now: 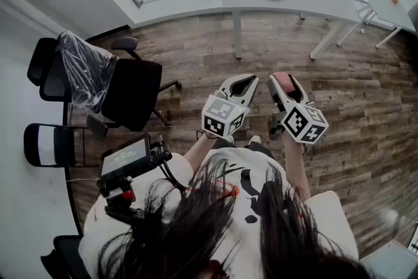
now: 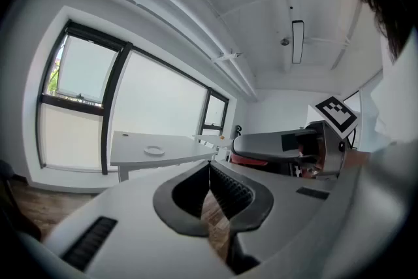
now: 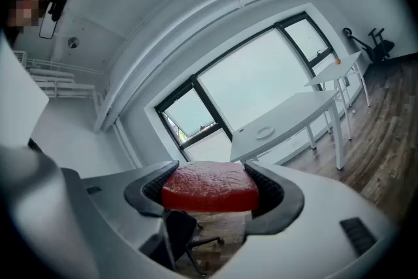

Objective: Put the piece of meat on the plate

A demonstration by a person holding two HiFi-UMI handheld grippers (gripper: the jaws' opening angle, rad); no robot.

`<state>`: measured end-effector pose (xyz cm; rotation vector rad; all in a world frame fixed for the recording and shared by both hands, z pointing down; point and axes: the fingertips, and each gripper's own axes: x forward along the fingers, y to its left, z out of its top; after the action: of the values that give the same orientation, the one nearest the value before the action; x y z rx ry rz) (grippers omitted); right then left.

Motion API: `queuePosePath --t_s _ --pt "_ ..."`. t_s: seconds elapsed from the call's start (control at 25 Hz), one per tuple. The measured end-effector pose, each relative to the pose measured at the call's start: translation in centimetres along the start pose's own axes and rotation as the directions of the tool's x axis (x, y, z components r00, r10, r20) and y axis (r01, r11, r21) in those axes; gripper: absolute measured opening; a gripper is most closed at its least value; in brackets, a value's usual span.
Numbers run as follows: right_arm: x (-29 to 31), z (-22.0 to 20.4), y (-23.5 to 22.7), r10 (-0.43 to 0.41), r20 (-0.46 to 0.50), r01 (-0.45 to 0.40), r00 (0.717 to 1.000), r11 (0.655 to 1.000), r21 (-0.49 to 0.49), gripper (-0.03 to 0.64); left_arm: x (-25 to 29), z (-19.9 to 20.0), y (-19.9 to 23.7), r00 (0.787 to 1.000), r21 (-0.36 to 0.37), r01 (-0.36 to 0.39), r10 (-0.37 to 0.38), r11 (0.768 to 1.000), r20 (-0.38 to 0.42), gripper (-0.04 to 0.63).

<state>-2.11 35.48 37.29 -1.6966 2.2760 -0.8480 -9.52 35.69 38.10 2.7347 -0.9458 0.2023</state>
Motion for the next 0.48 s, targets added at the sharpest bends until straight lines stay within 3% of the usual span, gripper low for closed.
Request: queuePosePath --t_s 0.48 --pt "0.37 0.49 0.42 0.012 0.013 -0.012 1.0 1.0 -0.028 0.316 0.35 0.29 0.02 1.0 0.005 0.002 -0.002 1.0 -0.001 0.006"
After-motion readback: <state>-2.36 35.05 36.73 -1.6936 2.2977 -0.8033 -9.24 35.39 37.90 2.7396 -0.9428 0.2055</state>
